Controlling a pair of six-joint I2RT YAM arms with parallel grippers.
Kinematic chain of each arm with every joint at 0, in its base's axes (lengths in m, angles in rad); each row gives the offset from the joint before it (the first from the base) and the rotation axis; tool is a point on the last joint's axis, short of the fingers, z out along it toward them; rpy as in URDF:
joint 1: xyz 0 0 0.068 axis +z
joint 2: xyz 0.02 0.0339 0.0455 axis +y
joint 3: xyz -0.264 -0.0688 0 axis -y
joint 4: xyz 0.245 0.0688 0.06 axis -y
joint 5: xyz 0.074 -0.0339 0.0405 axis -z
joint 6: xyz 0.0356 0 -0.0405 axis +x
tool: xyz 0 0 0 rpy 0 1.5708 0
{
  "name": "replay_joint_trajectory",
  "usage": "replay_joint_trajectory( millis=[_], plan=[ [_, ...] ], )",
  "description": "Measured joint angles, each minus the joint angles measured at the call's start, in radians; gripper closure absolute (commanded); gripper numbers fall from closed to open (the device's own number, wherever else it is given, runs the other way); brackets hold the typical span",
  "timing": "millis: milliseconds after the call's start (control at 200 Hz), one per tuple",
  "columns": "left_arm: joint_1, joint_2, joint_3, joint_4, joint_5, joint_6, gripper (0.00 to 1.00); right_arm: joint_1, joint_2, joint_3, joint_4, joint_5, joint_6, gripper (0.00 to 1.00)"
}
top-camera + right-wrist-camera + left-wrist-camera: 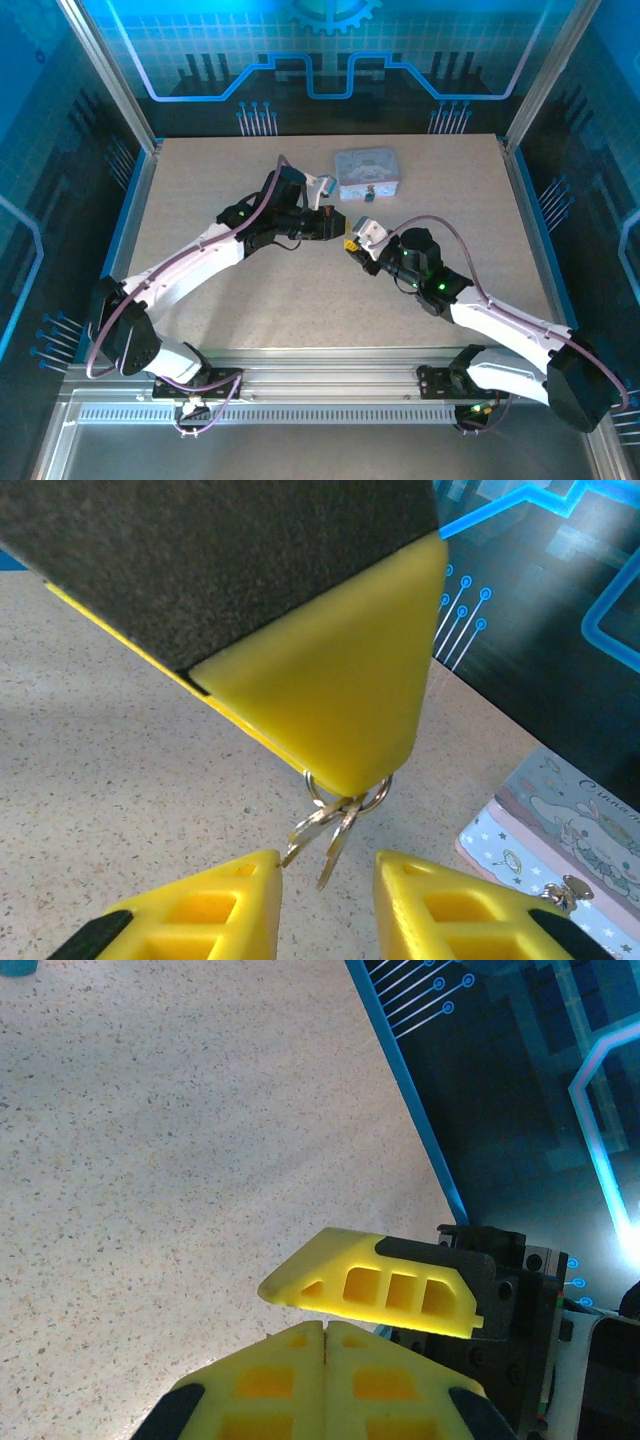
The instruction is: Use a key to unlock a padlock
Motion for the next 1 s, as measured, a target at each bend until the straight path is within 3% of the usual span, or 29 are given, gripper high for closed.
replay_joint_trajectory(
  millis=[1000],
  plan=[
    [0.015, -0.022, 0.0, -0.025, 0.011, 0.0, 1.0, 0.012, -0.029, -0.022, 0.003, 0.024, -0.047, 0.67]
  ],
)
